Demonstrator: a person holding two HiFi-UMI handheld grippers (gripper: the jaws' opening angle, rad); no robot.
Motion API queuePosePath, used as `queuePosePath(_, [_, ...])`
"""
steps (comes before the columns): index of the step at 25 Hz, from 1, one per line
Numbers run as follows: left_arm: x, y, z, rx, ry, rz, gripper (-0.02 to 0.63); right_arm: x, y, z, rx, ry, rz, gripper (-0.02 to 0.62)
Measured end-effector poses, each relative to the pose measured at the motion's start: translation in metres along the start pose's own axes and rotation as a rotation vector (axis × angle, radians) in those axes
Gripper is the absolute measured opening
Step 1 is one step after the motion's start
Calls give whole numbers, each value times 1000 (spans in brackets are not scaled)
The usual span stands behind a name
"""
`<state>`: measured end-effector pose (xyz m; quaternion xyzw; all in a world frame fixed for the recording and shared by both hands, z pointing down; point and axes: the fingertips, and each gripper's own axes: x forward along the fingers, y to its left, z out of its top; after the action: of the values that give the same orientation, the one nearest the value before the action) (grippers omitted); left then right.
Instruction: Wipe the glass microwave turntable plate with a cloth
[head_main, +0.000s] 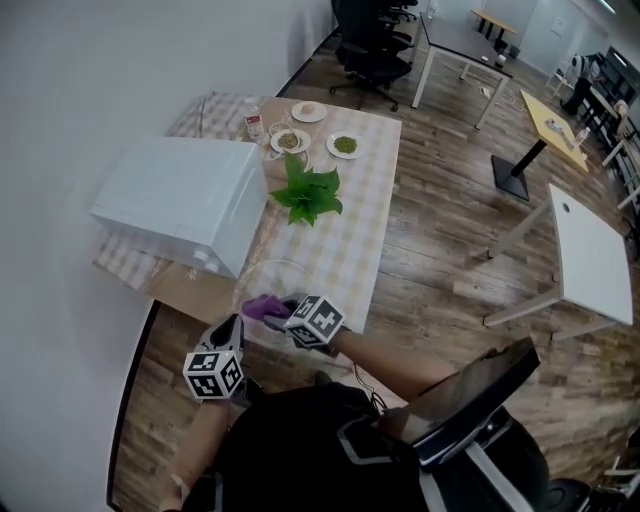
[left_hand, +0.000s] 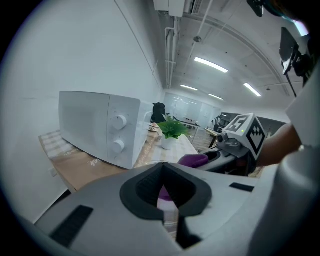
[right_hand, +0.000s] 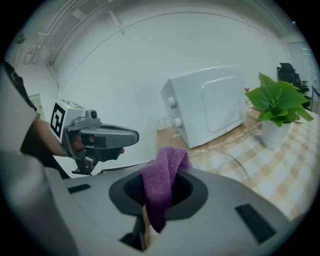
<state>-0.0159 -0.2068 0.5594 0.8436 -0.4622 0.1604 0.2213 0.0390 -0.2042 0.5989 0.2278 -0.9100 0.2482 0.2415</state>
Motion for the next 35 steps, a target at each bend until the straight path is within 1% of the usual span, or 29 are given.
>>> queuePosePath(2, [3, 0, 1, -2, 2, 1, 8, -10, -19, 5, 6, -15, -38, 57])
queuePosePath(9, [21, -11, -4, 7, 30, 4, 9, -48, -100, 10, -41, -31, -202, 57])
queuePosePath(13, [22, -20, -12, 17, 47, 7, 8, -60, -136, -5, -109, 2, -287, 57])
queuePosePath(16, [25, -24, -16, 2, 48, 10, 9, -63, -150, -16, -176, 20, -310, 56])
queuePosePath(20, [21, -22, -27, -10, 70, 39, 8, -51, -145, -47, -249, 93, -284, 57])
queuePosePath(22, [21, -23, -28, -17, 75, 43, 8, -46, -138, -60, -268, 126, -268, 57])
queuePosePath(26, [19, -27, -31, -21, 78, 19, 9, -42, -126, -78, -244, 154, -263, 57])
queuePosePath(30, [13, -26, -34, -21, 77, 4, 9, -37, -111, -85, -227, 166, -254, 57])
queuePosePath(35, [-6, -17, -44, -67, 78, 4, 9, -29, -90, -95, -207, 192, -242, 57])
